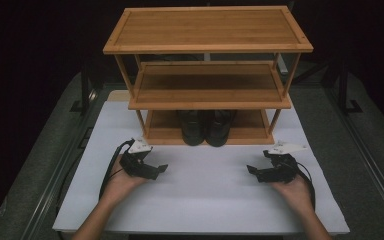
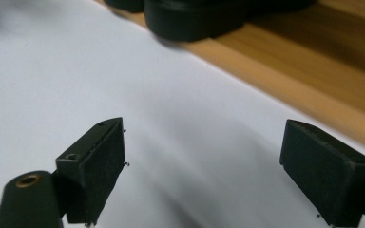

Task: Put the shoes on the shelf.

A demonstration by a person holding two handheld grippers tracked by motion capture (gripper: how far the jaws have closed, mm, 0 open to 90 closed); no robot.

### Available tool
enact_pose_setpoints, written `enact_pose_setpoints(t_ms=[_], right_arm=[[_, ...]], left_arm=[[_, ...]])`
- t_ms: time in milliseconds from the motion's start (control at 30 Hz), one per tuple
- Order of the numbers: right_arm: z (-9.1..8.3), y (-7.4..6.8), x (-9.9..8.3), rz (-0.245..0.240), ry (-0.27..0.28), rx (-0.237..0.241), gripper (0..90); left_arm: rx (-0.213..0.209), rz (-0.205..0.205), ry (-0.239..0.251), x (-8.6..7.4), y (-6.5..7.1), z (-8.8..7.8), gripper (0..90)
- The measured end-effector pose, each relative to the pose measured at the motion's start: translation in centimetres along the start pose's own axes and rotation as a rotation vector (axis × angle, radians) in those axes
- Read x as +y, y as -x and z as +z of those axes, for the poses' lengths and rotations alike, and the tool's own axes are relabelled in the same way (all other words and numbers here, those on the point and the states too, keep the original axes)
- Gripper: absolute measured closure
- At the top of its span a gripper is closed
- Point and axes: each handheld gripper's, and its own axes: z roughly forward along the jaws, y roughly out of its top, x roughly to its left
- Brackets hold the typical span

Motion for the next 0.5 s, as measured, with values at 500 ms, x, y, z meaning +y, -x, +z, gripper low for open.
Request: enact_pose_setpoints(t_ms=[500], right_arm=[[-5.8, 0.4, -6.8, 0.061, -0.104, -0.09, 10.9]], left_arm=[[0.041, -0.045, -0.089, -7.0, 1.3, -5.0, 8.6]])
